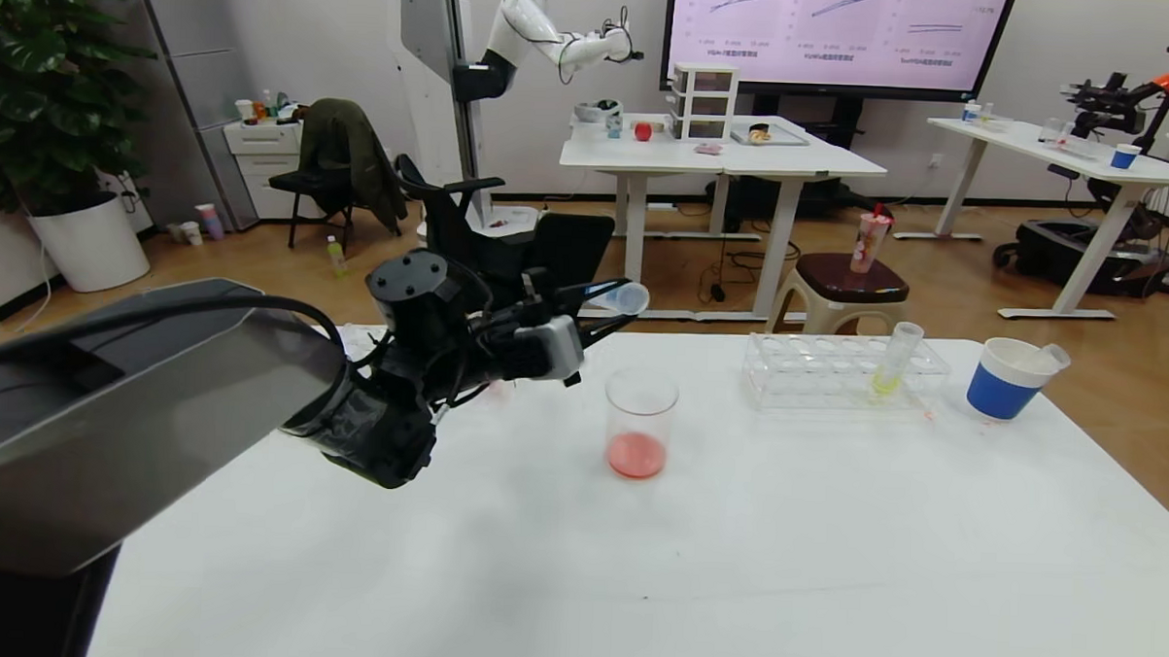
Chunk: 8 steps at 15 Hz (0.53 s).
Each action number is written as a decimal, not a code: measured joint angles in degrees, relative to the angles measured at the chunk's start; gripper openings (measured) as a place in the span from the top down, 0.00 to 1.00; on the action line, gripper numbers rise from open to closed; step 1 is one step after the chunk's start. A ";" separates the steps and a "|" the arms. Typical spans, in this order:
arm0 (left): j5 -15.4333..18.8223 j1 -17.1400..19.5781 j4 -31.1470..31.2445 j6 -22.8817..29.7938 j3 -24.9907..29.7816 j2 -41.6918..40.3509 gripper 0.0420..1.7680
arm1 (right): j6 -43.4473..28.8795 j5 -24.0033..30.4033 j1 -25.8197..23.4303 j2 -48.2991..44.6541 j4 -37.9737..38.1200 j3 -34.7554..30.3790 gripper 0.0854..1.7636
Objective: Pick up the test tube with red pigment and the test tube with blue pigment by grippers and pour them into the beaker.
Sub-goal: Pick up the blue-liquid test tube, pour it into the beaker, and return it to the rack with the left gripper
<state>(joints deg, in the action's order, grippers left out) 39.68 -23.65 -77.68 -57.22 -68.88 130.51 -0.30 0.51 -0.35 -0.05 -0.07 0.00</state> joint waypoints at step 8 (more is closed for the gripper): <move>5.80 0.72 0.48 -9.81 -7.67 6.64 0.75 | 0.01 -0.02 0.00 0.00 0.00 0.00 0.02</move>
<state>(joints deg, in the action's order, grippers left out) 45.48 -22.93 -77.20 -67.04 -76.54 137.16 -0.29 0.49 -0.35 -0.05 -0.07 0.00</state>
